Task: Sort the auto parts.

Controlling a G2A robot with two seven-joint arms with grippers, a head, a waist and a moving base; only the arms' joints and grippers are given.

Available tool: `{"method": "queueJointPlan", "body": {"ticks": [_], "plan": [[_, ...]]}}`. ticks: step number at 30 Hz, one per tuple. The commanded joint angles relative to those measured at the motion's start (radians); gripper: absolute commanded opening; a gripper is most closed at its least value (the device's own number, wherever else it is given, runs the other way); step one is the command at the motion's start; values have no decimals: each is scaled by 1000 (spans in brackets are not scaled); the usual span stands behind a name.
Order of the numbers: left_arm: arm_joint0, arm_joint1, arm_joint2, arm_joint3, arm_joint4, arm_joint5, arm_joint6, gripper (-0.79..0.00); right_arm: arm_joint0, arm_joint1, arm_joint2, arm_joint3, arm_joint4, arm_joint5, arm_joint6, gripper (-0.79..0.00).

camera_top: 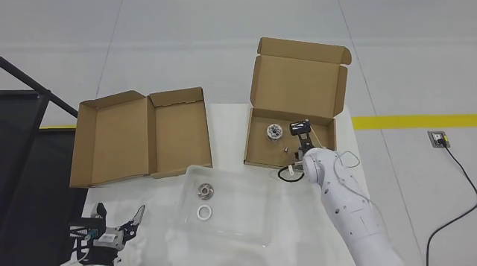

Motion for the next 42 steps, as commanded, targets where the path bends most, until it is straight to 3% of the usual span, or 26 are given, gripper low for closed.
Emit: {"method": "queueJointPlan", "body": {"ticks": [1,13,23,32,38,42], "plan": [[0,0,0,0,0,0,0,0,1,-1,-3,5,-2,5,-6,-554],[0,0,0,0,0,0,0,0,-34,5,10,-71,-29,35,-10,-526],[0,0,0,0,0,0,0,0,-139,21,38,-300,-62,15,18,-526],[0,0,0,0,0,0,0,0,-326,46,53,-670,32,-301,36,-456],[0,0,0,0,0,0,0,0,-437,58,-3,-869,48,-490,74,-446],[0,0,0,0,0,0,0,0,-486,63,-66,-968,17,-560,110,-437]]}}
